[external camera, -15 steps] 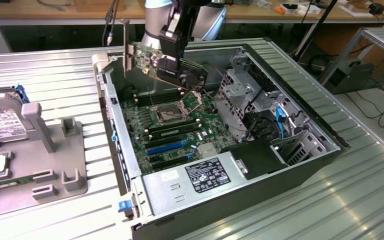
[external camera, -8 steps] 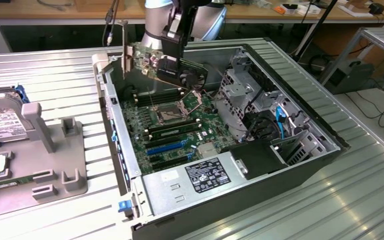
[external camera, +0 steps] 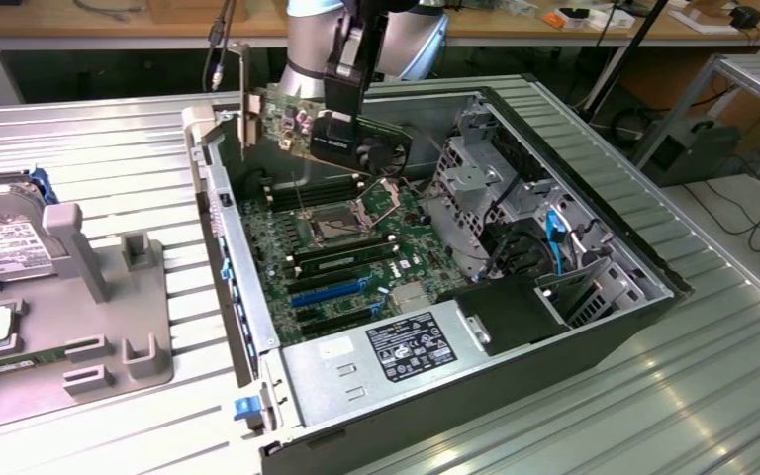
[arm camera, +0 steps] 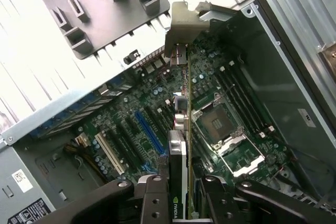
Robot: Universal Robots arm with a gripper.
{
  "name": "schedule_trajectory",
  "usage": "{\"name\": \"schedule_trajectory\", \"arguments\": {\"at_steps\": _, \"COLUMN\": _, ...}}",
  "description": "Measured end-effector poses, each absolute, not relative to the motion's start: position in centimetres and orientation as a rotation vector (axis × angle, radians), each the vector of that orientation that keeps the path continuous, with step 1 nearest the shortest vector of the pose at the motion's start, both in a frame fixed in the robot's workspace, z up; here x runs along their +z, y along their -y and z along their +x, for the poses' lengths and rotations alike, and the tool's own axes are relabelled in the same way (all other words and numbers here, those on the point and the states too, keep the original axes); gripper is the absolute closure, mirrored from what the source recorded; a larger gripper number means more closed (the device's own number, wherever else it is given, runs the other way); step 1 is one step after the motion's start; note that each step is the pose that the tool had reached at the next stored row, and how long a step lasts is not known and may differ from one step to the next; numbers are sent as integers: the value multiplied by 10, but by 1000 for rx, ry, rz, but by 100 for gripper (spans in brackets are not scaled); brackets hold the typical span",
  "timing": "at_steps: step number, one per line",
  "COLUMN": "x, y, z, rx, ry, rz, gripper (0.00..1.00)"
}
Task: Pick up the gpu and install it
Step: 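Insert the gpu into the slot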
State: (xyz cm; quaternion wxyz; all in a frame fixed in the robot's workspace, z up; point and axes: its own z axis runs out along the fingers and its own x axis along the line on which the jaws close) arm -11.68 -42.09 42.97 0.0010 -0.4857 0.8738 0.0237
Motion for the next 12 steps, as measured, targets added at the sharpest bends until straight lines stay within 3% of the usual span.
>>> {"name": "schedule_trajectory", "arguments": {"at_steps": 12, "x": 430, "y": 421, "z": -117, "rx": 74, "ry": -2667, "rz": -1660, "gripper": 73}}
